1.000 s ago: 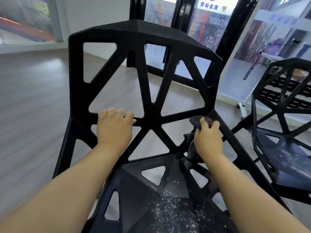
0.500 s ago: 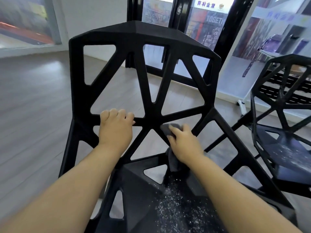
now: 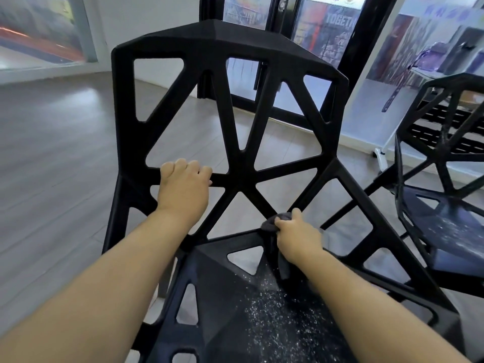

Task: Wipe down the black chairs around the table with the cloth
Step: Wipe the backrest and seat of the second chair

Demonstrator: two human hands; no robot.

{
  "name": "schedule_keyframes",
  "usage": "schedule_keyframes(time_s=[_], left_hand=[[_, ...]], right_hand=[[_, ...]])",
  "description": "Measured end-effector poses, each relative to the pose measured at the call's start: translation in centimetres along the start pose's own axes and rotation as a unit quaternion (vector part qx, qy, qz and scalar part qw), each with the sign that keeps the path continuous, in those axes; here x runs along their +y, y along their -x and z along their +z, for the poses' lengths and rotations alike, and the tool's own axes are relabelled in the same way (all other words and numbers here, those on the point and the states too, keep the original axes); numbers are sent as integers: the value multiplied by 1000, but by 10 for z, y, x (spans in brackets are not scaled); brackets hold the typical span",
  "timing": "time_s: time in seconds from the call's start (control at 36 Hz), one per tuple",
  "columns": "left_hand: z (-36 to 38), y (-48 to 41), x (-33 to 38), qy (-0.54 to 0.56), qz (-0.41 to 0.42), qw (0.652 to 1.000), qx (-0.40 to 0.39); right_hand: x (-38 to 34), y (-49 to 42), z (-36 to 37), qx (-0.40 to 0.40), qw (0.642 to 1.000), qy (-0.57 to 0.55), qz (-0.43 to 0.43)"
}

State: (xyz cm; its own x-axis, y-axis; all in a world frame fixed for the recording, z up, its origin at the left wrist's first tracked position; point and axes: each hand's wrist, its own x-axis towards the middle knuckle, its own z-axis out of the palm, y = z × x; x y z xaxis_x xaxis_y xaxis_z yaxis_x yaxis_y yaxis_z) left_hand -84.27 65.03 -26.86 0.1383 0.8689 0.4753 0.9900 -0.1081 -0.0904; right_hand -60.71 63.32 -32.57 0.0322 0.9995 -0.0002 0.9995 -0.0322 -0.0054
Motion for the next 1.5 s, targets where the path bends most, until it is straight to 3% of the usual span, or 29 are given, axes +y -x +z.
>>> schedule_keyframes(time_s=[0.06,0.11,0.19,0.25,0.42,0.64,0.75,0.83,0.92,1.0,1.06,1.14,1.19,1.25,1.36,1.5], left_hand=[[-8,-1,-4,8,20,998,-51],[-17,-3,-10,18,47,994,-97],[-29,-3,-14,8,81,985,-149],[-34,0,-16,2,93,982,-162],[-35,0,-18,17,101,979,-178],[-36,-1,-18,12,117,979,-165],[-39,8,-30,20,142,977,-161],[-43,24,-46,22,170,982,-84],[-43,45,-58,59,131,990,11],[-51,66,-59,121,-2,990,75],[-54,74,-58,177,-102,975,92],[-56,76,-52,237,-148,955,99],[-60,73,-51,268,-210,936,91],[-61,73,-51,281,-256,921,81],[-61,76,-50,259,-235,933,87],[-57,75,-57,278,-231,927,100]], right_hand=[[-13,-1,-10,20,1000,-17,-6],[-28,0,-23,94,993,-54,-35],[-57,-5,-49,205,966,-145,-64],[-74,-14,-59,235,952,-182,-76],[-101,-8,-15,169,974,-145,-51],[-110,33,30,50,976,-63,-202],[-93,17,15,124,965,-144,-178],[-88,-3,-12,216,949,-210,-91],[-91,-12,-22,225,950,-207,-62],[-102,1,-4,172,957,-217,-93],[-108,18,19,120,964,-194,-137],[-116,40,37,75,969,-86,-221],[-120,43,33,61,968,-83,-231],[-120,38,26,83,966,-107,-219],[-130,31,-5,165,931,-252,-205],[-168,23,-58,280,847,-308,-331]])
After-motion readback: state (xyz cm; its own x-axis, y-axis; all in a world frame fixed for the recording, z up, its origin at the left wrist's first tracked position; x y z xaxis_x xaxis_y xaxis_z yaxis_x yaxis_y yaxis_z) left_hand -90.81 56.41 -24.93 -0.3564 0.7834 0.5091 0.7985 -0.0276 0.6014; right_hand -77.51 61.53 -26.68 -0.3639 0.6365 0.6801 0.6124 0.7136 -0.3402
